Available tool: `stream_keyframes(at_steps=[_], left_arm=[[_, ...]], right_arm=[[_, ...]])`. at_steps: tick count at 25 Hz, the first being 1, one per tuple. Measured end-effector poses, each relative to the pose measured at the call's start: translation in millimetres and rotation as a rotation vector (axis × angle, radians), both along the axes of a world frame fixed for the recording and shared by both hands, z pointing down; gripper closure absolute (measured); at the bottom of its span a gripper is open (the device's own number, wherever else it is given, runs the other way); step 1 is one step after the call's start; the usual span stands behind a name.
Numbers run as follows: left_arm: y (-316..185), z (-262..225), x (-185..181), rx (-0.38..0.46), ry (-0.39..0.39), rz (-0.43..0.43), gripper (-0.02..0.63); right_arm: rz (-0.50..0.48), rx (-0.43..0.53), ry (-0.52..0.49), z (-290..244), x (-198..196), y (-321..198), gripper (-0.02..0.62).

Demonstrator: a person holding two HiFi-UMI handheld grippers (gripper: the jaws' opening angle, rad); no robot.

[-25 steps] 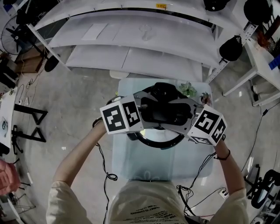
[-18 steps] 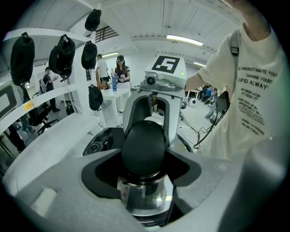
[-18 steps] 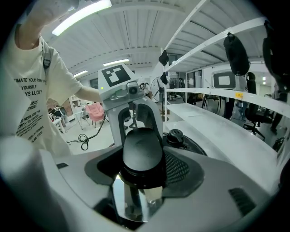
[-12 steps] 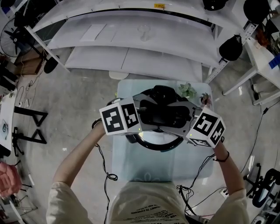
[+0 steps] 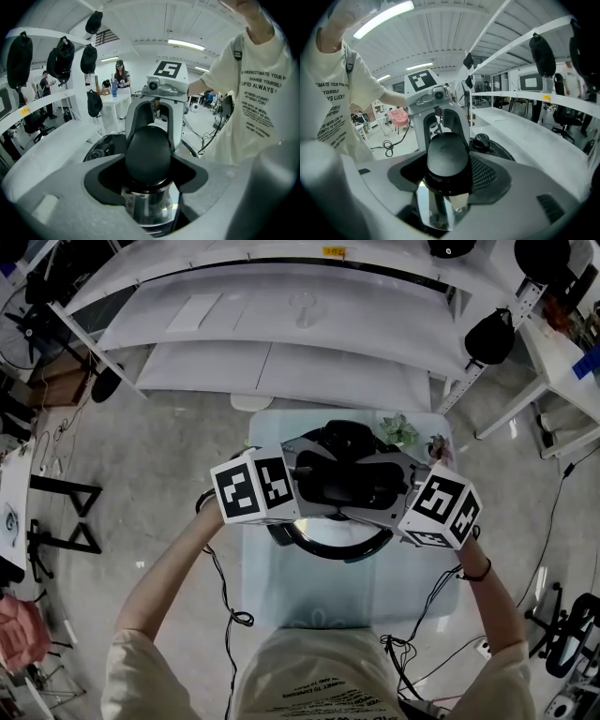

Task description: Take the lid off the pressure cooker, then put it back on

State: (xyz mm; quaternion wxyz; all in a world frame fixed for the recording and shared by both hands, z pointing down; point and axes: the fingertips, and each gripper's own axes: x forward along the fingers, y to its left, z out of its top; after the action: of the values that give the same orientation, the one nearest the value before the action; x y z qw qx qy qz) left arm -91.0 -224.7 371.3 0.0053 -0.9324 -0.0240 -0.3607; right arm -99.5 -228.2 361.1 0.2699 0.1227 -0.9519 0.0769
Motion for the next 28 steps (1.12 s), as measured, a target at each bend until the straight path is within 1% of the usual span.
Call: stream_keyframes(at_steps=[9,13,18,22,28], left_arm=[[-0.2,-1.5,0.3,0.012,0.019,0.009,0.316],[0.7,-2.1,1.7,0.02,0.013,0.011,0.316],[-0.4,-1.9,1.4,0.032,0.007,-0.005,0.316],[-0.7,-1.3,2.5,0.034,0.011,-0.014,0.316],[-1.3,-2.9,2.7,0.04,0.042,-0.057,0.316]], right_arm=[[0.016,0.015,-0.007,-0.9,0.6,-0.3,0.321],[0.013,0.018,-0.011,-1.3,1.9,0.5,0.321],[-0.011,0.017,-0.02,-0.7,1.6,-0.3,0.321],[-0.006,0.02,-0.02,-0.1,3.1,-0.4,0.321],[0.006,0.02,-0.019,-0.7,5.8,-0.2,0.321]])
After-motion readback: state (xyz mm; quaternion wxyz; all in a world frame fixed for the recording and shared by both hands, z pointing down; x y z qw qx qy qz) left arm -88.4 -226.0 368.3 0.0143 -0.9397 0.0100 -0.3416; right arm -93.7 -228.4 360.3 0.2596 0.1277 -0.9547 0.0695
